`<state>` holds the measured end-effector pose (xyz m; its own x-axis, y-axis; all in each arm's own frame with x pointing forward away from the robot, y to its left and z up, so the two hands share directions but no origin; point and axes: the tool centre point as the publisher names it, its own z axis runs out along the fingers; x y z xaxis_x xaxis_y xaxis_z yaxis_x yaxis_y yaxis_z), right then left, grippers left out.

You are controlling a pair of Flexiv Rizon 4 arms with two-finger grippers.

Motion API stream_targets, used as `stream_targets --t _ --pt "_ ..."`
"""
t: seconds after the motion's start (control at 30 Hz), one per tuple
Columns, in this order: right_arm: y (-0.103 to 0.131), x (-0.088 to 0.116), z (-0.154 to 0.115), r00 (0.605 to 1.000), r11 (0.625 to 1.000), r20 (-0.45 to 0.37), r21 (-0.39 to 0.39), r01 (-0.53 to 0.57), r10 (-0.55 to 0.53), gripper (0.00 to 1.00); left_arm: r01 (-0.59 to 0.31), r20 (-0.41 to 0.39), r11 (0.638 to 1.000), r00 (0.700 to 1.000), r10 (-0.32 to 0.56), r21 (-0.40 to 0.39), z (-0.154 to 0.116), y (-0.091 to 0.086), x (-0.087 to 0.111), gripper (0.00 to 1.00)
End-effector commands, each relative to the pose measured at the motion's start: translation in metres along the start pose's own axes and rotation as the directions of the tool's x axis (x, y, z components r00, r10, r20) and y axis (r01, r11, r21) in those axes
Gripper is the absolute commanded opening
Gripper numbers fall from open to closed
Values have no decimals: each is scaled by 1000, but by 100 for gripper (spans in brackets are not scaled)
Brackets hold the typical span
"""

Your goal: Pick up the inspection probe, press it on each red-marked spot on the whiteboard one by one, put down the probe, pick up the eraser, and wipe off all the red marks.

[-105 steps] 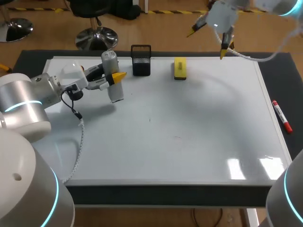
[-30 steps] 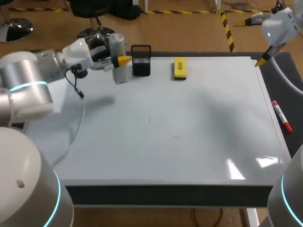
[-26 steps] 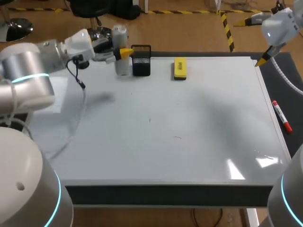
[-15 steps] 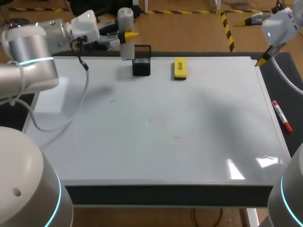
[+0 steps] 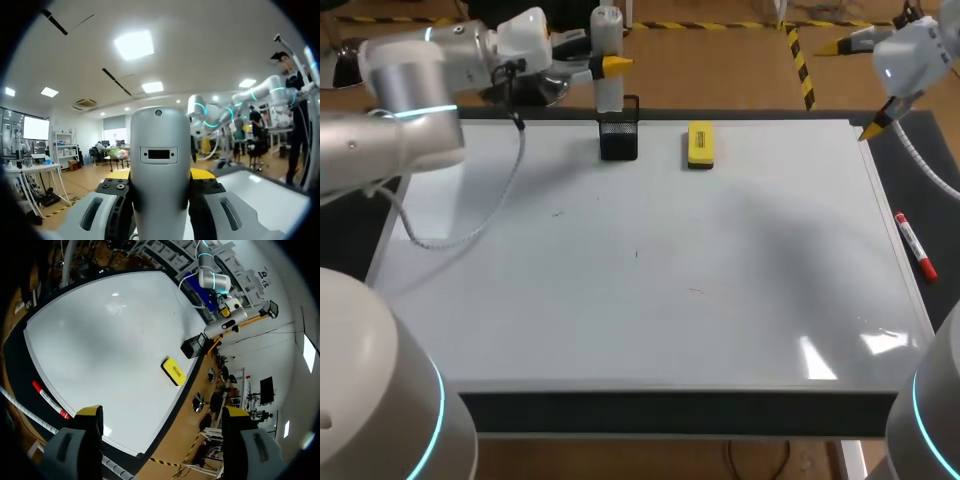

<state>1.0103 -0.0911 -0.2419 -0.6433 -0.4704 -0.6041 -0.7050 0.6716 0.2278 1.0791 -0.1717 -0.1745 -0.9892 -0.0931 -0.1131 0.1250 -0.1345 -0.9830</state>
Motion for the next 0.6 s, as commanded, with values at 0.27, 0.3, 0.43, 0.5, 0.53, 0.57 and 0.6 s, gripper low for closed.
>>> stream_targets --t 0.27,0.3,0.43,0.5,0.53,0.57,0.6 --pt "-1 0 0 1000 1000 -4 1 3 -3 100 14 -169 999 986 -8 33 5 24 -16 0" --pt "-1 0 0 1000 1000 -4 1 3 -3 100 16 -171 999 985 -9 34 5 27 -16 0" --pt "-1 0 0 1000 1000 -4 1 3 -3 100 27 -183 999 983 -18 43 8 36 -17 0" --pt "-1 0 0 1000 1000 -4 1 3 -3 100 30 -186 999 982 -21 44 9 41 -18 0" --pt "-1 0 0 1000 1000 -4 1 3 -3 100 35 -190 998 981 -26 45 9 43 -19 0" --pt "-1 0 0 1000 1000 -4 1 3 -3 100 37 -191 998 981 -28 46 9 45 -19 0" --pt "-1 0 0 1000 1000 -4 1 3 -3 100 40 -193 998 981 -31 44 10 47 -18 0"
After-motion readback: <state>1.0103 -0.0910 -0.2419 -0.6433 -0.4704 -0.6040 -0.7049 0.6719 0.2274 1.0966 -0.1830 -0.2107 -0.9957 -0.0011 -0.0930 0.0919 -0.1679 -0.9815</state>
